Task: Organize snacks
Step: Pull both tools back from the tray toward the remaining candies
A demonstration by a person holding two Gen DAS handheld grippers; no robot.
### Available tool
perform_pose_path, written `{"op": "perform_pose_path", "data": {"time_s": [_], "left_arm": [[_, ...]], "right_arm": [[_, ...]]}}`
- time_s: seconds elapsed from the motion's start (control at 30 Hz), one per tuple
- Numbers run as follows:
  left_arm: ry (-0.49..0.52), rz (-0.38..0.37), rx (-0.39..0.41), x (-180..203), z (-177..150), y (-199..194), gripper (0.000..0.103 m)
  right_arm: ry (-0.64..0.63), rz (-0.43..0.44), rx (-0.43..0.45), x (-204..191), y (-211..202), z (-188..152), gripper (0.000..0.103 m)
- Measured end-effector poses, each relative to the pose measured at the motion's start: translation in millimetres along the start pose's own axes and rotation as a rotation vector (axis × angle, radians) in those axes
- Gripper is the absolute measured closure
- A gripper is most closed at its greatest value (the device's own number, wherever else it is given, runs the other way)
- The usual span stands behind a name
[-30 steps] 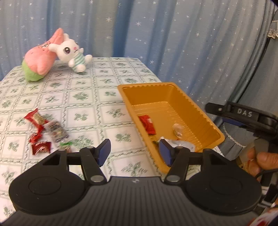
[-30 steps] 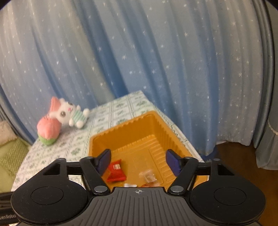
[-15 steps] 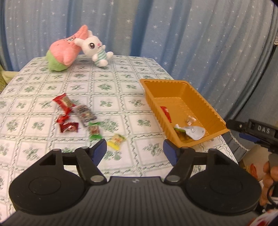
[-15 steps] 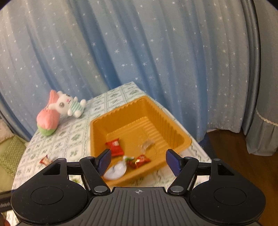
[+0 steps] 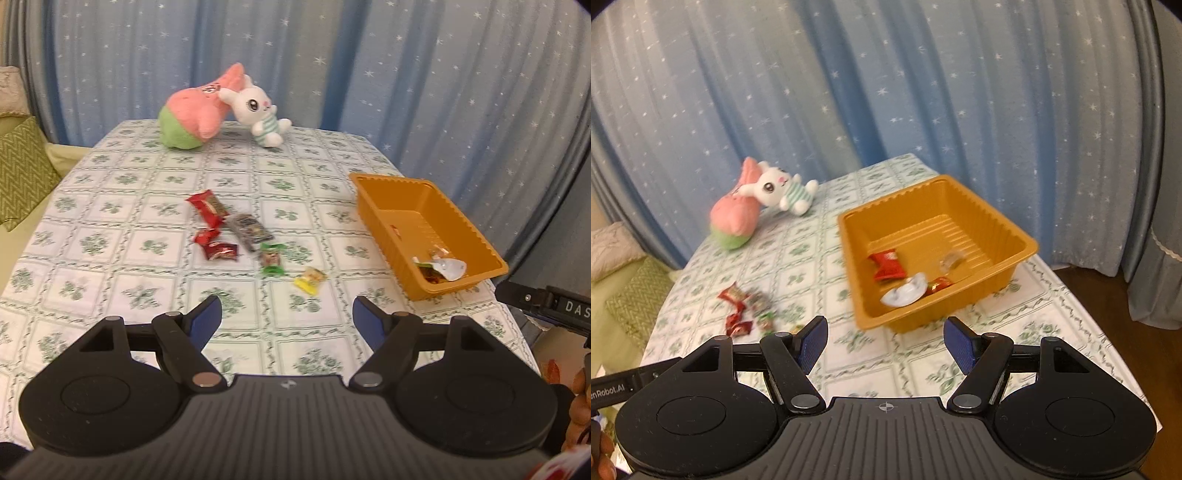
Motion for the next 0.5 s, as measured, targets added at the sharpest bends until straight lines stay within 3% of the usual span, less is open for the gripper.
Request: {"op": "perform_pose_path", "data": {"time_s": [0.5], "left_arm": [[-0.035, 0.053, 0.024, -27, -3, -18, 0.027]], "right_arm": [[-0.061, 0.040, -0.034, -35, -1, -18, 0.034]]}}
Point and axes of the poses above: each gripper's, at about its wrist camera, not at the fingertips, and y roughly the way its jaws point, x to its right, z to its top, the point moved 3 cm from there along y, roughly the way its jaws point, and after that the axes turned 2 degrees about x, right-handed, at the moved point
